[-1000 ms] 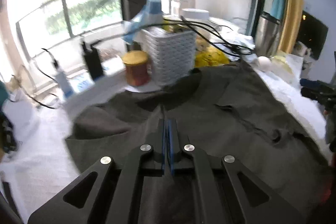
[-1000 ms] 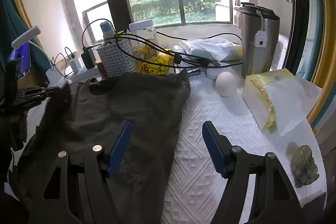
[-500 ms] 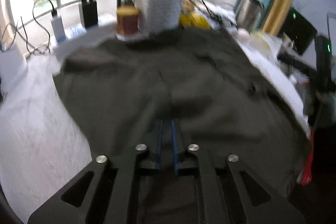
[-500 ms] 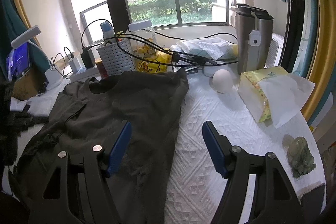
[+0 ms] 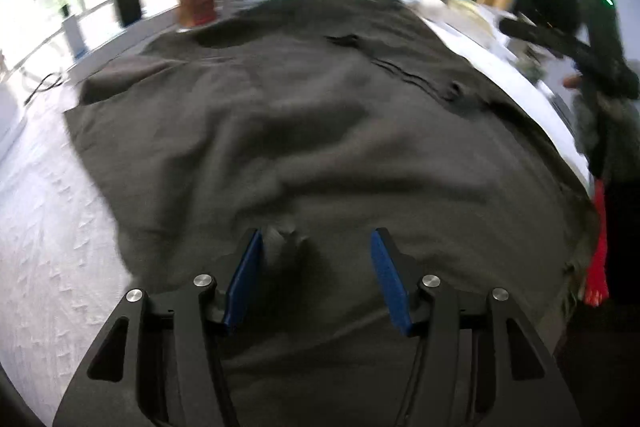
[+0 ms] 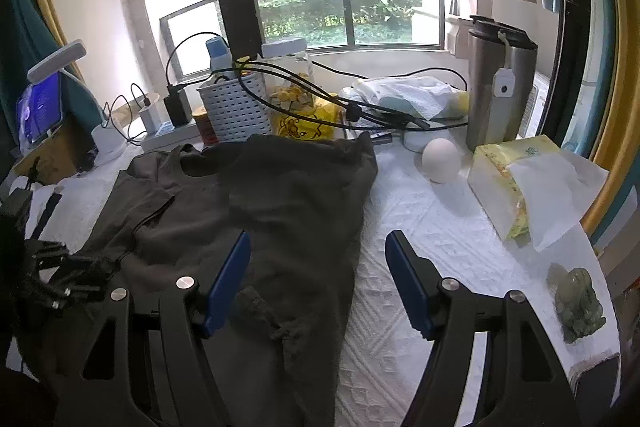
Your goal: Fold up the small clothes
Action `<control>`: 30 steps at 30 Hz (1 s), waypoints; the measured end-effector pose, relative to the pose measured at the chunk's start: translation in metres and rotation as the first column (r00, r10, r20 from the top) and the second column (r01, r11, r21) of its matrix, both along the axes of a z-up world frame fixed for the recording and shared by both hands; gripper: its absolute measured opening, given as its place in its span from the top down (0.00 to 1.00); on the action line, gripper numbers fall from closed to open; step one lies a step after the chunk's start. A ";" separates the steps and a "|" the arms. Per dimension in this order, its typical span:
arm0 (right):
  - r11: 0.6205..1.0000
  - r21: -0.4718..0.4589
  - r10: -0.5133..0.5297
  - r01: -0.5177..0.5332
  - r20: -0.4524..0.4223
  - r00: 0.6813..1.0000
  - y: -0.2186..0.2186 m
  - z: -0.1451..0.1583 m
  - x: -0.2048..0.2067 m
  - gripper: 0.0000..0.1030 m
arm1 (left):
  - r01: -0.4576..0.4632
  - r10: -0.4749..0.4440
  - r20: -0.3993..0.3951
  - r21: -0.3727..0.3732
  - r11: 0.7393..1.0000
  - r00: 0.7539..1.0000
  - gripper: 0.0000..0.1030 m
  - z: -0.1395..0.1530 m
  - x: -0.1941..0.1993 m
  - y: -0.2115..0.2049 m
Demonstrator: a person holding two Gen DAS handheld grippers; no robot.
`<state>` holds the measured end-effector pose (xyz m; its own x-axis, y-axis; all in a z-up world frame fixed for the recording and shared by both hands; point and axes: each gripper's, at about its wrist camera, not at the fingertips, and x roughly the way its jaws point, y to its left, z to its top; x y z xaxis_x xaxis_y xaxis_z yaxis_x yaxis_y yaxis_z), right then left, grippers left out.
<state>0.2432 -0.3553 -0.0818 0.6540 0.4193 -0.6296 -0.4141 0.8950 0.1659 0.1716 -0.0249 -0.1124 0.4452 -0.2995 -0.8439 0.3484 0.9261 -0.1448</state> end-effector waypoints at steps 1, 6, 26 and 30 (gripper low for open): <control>1.000 0.000 -0.002 0.002 -0.004 1.000 0.000 -0.001 0.001 0.32 | 0.013 -0.013 -0.003 -0.001 1.000 1.000 0.43 0.000 -0.001 -0.002; 1.000 -0.002 0.001 -0.001 -0.012 1.000 0.001 -0.004 0.003 0.32 | -0.095 0.098 0.044 -0.051 0.994 0.994 0.43 0.023 0.010 0.033; 1.000 -0.018 -0.018 0.018 -0.037 0.999 0.001 -0.012 0.026 0.32 | -0.355 0.351 0.086 0.042 0.934 0.933 0.91 0.002 0.091 0.120; 1.000 -0.009 -0.009 0.009 -0.030 0.999 0.002 -0.009 0.025 0.32 | -0.347 0.339 0.100 0.066 0.936 0.935 0.92 0.003 0.089 0.127</control>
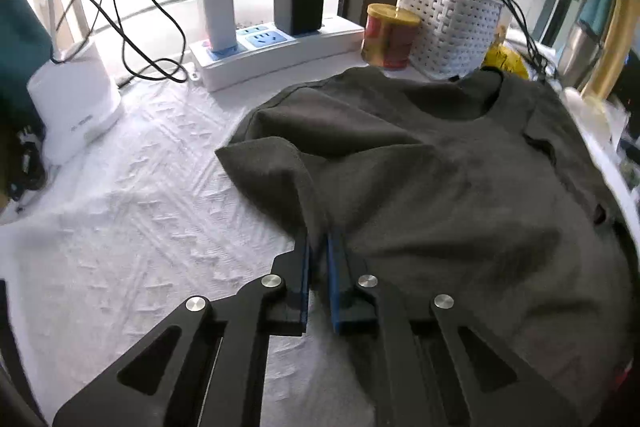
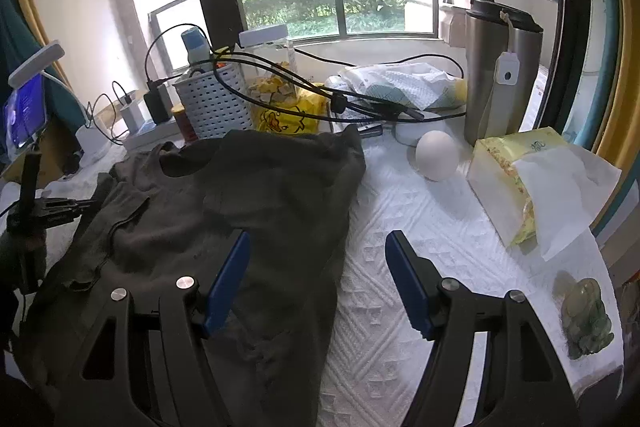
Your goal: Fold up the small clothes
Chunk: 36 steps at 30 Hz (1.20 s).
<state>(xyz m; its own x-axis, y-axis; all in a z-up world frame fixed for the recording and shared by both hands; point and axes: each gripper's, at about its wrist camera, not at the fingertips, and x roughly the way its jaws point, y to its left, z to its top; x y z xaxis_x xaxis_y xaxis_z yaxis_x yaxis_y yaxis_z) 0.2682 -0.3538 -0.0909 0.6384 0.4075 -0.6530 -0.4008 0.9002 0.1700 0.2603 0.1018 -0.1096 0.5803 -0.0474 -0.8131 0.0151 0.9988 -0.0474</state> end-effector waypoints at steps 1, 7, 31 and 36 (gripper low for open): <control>1.000 0.000 0.003 -0.003 -0.001 1.000 0.000 0.000 0.000 0.32 | -0.006 0.006 0.001 0.020 1.000 1.000 0.92 0.001 -0.003 0.003; 1.000 -0.010 0.004 -0.004 -0.029 1.000 0.005 -0.011 0.004 0.32 | -0.039 0.040 -0.010 0.027 0.999 0.999 0.92 0.001 -0.014 0.033; 0.916 -0.360 0.172 -0.175 -0.041 0.984 0.055 -0.047 -0.011 0.02 | 0.152 -0.148 -0.068 0.063 0.986 0.987 0.55 0.011 -0.070 -0.085; 0.882 -0.422 0.219 -0.208 -0.022 0.975 0.061 -0.046 -0.025 0.02 | 0.210 -0.202 -0.103 0.069 0.975 0.974 0.55 -0.004 -0.074 -0.103</control>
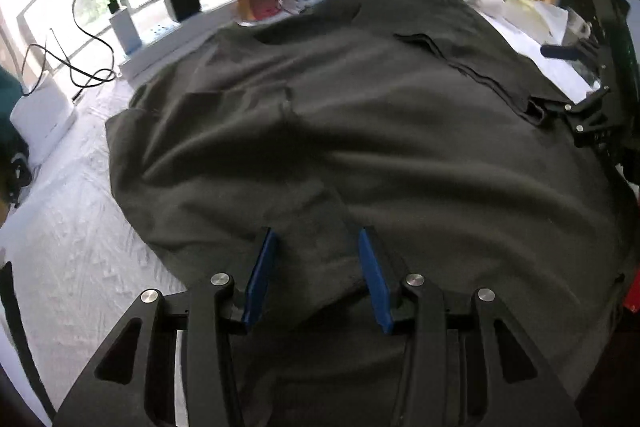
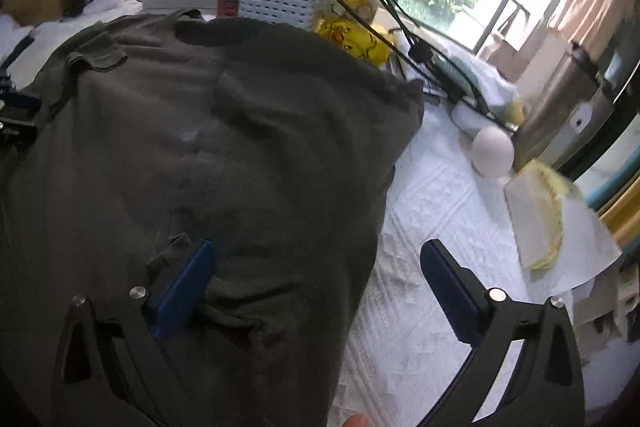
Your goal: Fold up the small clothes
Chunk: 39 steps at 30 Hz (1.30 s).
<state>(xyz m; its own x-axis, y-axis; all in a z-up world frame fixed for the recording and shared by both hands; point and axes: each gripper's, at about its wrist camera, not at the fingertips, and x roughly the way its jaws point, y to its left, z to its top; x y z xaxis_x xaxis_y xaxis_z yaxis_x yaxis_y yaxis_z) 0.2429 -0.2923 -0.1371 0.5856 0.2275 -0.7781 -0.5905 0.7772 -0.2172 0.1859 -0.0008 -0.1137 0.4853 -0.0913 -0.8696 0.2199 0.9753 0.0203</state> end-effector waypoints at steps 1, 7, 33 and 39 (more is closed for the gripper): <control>1.000 -0.002 0.006 -0.006 0.000 1.000 -0.001 0.000 -0.002 0.02 | 0.010 -0.010 -0.006 -0.008 1.000 1.000 0.55 0.000 -0.002 -0.002; 1.000 -0.009 0.014 -0.014 0.001 1.000 -0.005 0.002 -0.010 0.02 | 0.027 -0.027 -0.009 0.000 1.000 1.000 0.55 0.000 -0.010 -0.003; 0.993 0.048 -0.111 0.109 0.058 0.992 -0.025 0.027 -0.033 0.02 | 0.096 -0.094 0.066 -0.020 0.995 0.993 0.92 0.009 -0.051 0.014; 0.992 0.054 -0.117 0.114 0.069 0.991 -0.023 0.034 -0.049 0.02 | 0.039 -0.025 0.130 -0.105 0.994 0.991 0.66 0.022 -0.057 0.022</control>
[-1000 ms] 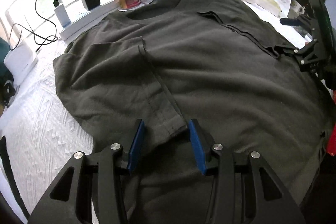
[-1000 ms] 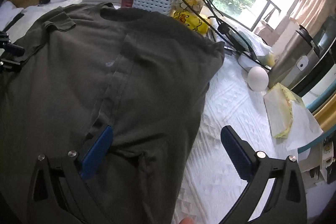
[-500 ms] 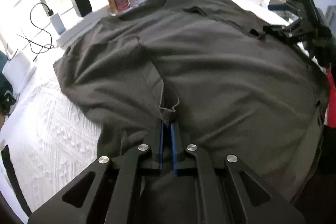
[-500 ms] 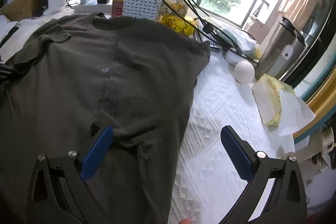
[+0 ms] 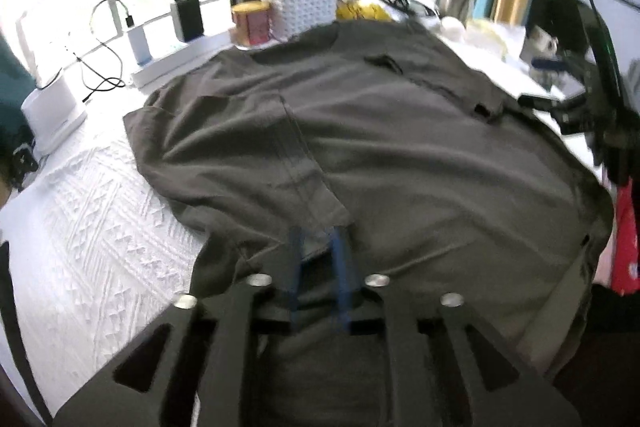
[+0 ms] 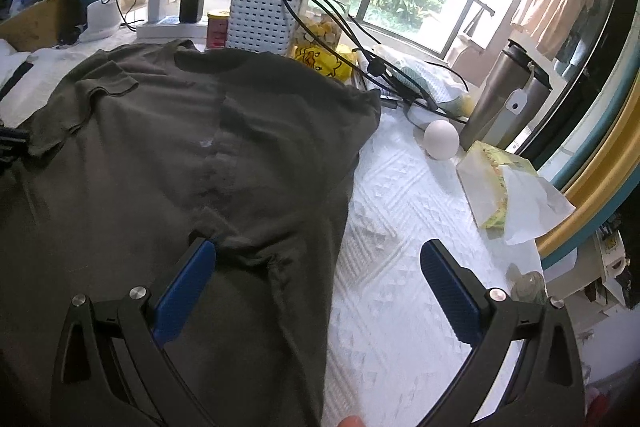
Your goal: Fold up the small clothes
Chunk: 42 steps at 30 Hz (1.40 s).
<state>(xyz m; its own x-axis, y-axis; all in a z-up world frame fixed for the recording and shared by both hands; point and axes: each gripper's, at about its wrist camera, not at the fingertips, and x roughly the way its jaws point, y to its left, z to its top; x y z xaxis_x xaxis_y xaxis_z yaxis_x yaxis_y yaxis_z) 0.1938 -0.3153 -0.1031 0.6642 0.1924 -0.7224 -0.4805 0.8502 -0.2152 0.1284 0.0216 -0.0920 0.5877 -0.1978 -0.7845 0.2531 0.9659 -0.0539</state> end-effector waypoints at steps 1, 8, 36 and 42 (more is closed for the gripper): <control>1.000 0.001 -0.007 0.007 0.004 1.000 0.000 0.001 -0.002 0.02 | -0.010 0.010 0.007 -0.021 1.000 1.000 0.59 0.002 -0.002 0.002; 0.997 0.062 -0.042 0.040 0.024 0.999 -0.007 0.015 -0.019 0.02 | -0.026 0.029 0.067 -0.057 0.998 0.997 0.54 0.014 -0.022 0.001; 0.982 0.155 -0.105 0.108 -0.026 0.994 -0.056 0.001 -0.102 0.13 | -0.113 0.111 0.140 0.004 0.994 0.984 0.41 0.020 -0.144 0.011; 0.976 0.173 -0.122 0.135 -0.085 0.989 -0.072 -0.020 -0.116 0.28 | -0.151 0.148 0.098 0.024 0.988 0.984 0.41 0.011 -0.184 0.031</control>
